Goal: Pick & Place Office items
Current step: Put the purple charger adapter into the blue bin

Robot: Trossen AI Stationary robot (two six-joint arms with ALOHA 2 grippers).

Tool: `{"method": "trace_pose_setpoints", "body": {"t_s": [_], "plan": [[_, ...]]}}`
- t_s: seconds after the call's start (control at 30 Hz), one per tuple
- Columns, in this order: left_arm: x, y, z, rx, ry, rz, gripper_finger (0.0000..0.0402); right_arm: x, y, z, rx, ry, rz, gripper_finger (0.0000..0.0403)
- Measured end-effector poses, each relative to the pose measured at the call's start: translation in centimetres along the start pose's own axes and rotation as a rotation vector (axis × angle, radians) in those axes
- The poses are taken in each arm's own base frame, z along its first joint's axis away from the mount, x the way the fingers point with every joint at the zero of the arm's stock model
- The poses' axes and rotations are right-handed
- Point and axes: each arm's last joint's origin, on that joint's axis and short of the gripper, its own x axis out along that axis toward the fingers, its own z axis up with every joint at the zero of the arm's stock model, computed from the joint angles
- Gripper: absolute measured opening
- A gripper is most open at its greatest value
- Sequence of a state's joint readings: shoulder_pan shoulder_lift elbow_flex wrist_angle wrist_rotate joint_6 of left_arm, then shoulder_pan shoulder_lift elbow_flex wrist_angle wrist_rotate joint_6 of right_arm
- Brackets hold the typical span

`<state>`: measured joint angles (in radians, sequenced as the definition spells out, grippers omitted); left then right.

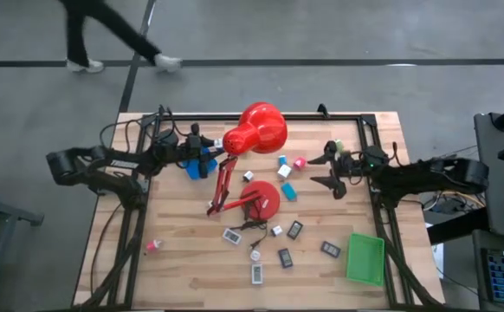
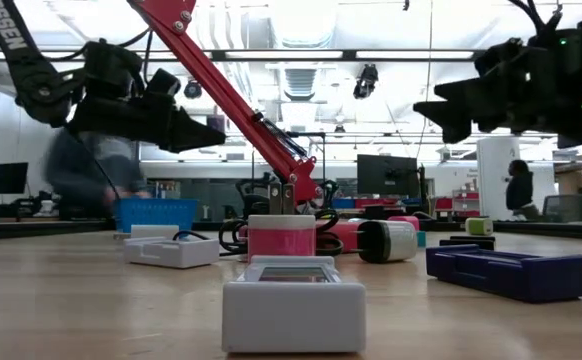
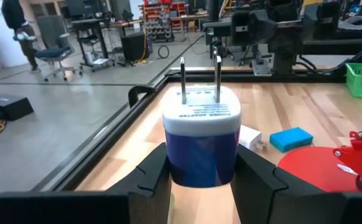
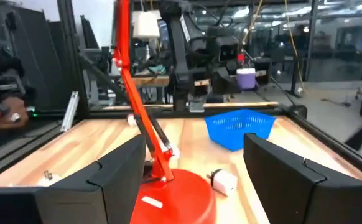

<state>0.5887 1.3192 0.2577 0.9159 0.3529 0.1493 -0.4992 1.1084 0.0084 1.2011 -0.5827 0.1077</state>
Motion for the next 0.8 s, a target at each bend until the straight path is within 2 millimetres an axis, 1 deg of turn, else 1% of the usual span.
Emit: {"method": "trace_pose_setpoints", "body": {"t_s": [0.07, 0.2, 0.57, 0.8], "plan": [[-0.1, 0.0, 0.0, -0.003, 0.009, 0.002, 0.0126, -0.1, 0.1, -0.2, 0.007, 0.026, -0.005, 0.0262], [-0.2, 0.0, -0.1, -0.034, 0.04, 0.026, 0.0126, -0.1, 0.1, -0.1, 0.006, 0.022, -0.006, 0.0262], [-0.2, 0.0, -1.0, -0.139, 0.214, 0.096, 0.0126, 0.0, 0.0, -0.6, 0.03, 0.054, -0.009, 0.0262], [-1.2, -0.4, 0.1, -0.163, 0.31, 0.177, 0.0126, 0.0, 0.0, -0.7, 0.031, 0.056, -0.01, 0.0262]]}}
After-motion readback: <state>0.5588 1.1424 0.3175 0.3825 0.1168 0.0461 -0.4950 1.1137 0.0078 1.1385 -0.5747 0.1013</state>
